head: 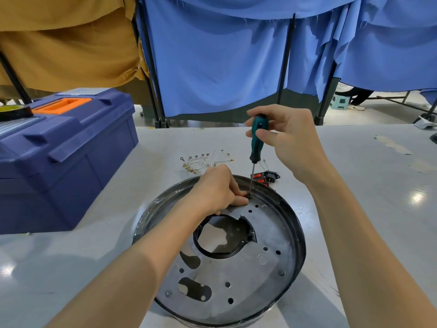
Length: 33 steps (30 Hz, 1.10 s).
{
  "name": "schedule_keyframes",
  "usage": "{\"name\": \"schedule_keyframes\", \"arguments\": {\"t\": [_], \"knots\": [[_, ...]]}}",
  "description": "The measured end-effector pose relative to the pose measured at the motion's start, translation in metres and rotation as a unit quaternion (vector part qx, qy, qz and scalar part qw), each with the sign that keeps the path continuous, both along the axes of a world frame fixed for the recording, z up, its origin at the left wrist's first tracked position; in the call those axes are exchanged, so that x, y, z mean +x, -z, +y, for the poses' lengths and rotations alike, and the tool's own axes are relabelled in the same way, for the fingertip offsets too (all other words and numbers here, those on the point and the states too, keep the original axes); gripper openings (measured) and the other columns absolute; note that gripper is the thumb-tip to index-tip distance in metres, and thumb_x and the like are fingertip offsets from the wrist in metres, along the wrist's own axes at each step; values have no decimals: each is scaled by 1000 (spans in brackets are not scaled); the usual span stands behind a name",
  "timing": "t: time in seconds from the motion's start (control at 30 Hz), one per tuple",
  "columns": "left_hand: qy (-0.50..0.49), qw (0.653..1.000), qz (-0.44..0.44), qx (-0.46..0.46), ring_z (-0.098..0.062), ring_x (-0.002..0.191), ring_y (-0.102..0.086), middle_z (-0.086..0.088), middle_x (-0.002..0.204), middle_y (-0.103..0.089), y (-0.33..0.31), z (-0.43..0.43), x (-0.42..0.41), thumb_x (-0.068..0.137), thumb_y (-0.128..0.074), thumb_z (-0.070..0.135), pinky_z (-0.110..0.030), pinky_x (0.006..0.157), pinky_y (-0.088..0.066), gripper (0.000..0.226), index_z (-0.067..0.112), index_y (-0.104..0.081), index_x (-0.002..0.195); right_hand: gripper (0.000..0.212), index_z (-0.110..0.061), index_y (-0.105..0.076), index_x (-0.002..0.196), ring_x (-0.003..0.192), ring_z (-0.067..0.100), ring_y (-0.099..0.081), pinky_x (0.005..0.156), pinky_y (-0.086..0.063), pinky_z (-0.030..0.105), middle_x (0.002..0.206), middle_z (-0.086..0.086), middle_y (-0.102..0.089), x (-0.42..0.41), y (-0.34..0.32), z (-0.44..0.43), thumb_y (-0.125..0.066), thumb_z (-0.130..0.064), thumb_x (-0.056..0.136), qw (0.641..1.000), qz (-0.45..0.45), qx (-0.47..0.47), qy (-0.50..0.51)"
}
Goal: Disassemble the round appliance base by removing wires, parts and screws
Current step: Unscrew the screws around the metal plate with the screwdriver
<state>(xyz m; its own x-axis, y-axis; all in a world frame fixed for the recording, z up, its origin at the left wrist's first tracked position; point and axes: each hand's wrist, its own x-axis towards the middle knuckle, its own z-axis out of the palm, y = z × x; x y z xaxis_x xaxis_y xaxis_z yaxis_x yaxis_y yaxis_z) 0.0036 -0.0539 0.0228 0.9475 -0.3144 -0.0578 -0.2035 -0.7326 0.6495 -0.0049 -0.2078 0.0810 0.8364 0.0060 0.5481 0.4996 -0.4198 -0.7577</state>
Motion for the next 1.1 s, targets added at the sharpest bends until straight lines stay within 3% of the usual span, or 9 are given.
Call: {"name": "schedule_keyframes", "arguments": {"t": [0.1,0.17,0.33,0.4,0.47,0.57,0.77,0.93,1.1], "knots": [[-4,1000,-1,-3,-10,39,-45,-5,70,-68,0,0,1,80,-78,26,-21,42,-42,13,15,-73,82,18,-24,-67,102,91,8,-65,80,-54,17,104,-2,-64,-2,0,3,-72,-23,85,1000,-8,-25,0],[-4,1000,0,-6,-10,42,-46,-5,71,-69,0,0,0,80,-78,25,-22,43,-43,13,14,-72,82,28,-28,-67,101,92,8,-60,78,-51,16,107,-2,-58,0,3,5,-78,-36,77,999,-9,-44,20],[0,1000,0,-1,-9,41,-44,0,62,-62,-1,-1,-1,81,-77,26,-20,41,-40,13,14,-73,83,38,-18,-65,121,89,10,-65,86,-53,18,103,2,-67,0,2,1,-67,-2,87,999,0,-12,36],[1,1000,1,5,-9,42,-45,-1,64,-63,-1,-1,-1,81,-77,27,-20,41,-40,14,14,-74,85,33,-13,-66,116,89,12,-70,88,-56,26,100,3,-68,-2,0,-2,-60,6,89,1000,17,9,6],[-2,1000,6,3,-9,42,-45,-4,70,-68,-1,-1,0,80,-77,27,-20,41,-41,14,14,-74,85,16,-18,-66,105,88,7,-67,85,-56,24,100,1,-67,-3,-2,-1,-67,-13,89,1000,8,-5,1],[-5,1000,8,-6,-10,46,-48,-5,76,-71,0,-1,0,80,-78,26,-21,41,-41,13,14,-73,82,33,-28,-65,98,89,3,-57,77,-47,14,104,-3,-58,-2,1,3,-79,-43,72,998,-4,-58,35],[-5,1000,-4,-2,-6,39,-45,5,57,-61,1,-1,1,80,-78,27,-17,39,-39,14,14,-75,83,38,-15,-67,115,95,13,-67,88,-56,30,100,-1,-70,-2,-1,0,-67,6,83,1000,0,-7,9],[-2,1000,0,-15,-13,52,-53,-8,83,-73,2,0,2,79,-79,26,-19,41,-42,12,19,-71,74,29,-27,-67,104,88,3,-59,76,-48,10,102,-5,-62,-3,1,5,-79,-29,78,999,-12,-52,1],[-3,1000,-3,-7,-13,52,-54,-7,79,-72,2,-1,2,79,-79,26,-18,40,-42,12,19,-70,74,37,-18,-65,117,88,8,-68,83,-55,19,100,-2,-70,-2,-1,2,-65,3,86,1000,2,-6,-10]]}}
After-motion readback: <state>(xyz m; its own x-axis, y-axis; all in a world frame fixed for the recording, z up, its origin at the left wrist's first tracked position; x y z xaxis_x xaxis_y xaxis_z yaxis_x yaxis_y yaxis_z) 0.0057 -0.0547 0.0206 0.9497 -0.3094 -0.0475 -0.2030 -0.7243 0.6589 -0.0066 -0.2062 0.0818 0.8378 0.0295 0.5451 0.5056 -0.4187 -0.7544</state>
